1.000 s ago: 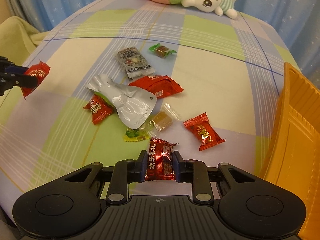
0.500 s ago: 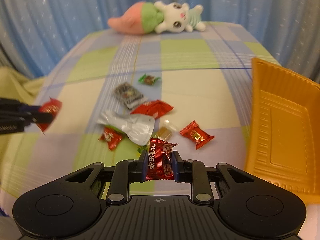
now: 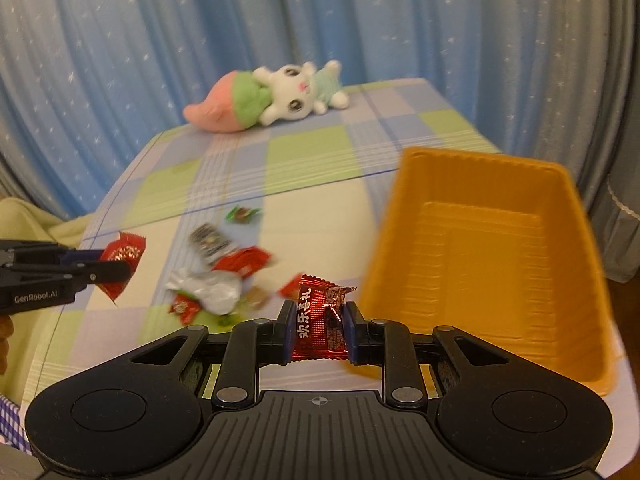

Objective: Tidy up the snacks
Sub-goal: 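Carry both held red candies over the orange tray, then open the left tool and the right tool to drop candies into the tray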

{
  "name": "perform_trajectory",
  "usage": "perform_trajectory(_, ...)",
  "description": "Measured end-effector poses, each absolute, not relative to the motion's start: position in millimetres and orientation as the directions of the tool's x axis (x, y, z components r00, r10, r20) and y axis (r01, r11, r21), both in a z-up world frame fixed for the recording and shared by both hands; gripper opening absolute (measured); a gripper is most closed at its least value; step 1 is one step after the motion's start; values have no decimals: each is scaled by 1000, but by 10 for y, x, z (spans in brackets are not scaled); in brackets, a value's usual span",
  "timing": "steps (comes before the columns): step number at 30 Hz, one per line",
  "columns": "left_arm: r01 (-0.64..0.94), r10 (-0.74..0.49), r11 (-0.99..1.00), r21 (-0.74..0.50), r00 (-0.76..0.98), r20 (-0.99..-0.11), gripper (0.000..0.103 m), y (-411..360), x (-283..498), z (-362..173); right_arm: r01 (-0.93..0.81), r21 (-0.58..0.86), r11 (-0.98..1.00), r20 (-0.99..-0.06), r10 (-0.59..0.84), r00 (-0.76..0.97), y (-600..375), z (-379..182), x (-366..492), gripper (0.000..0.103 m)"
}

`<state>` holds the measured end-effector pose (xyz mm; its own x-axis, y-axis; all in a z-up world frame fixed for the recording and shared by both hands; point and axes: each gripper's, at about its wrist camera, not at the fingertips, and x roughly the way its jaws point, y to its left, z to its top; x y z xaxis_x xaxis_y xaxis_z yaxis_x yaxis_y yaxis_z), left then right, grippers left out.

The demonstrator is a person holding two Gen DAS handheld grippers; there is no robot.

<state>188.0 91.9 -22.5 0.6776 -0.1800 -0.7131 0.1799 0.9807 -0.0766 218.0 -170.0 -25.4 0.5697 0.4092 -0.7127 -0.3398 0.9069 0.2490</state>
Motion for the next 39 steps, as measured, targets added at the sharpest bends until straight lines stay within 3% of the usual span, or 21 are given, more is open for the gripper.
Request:
perform_trajectory(18,264,-263,958,-113,646,-717,24,-1089,2426,-361,-274,297,915,-700,404,589,-3260,-269,2360,25)
perform_trajectory(39,268,-240,958,-100,563,-791,27,-1692,2863,-804,-272,349,897,-700,443,560,-3625,-377,2613,25)
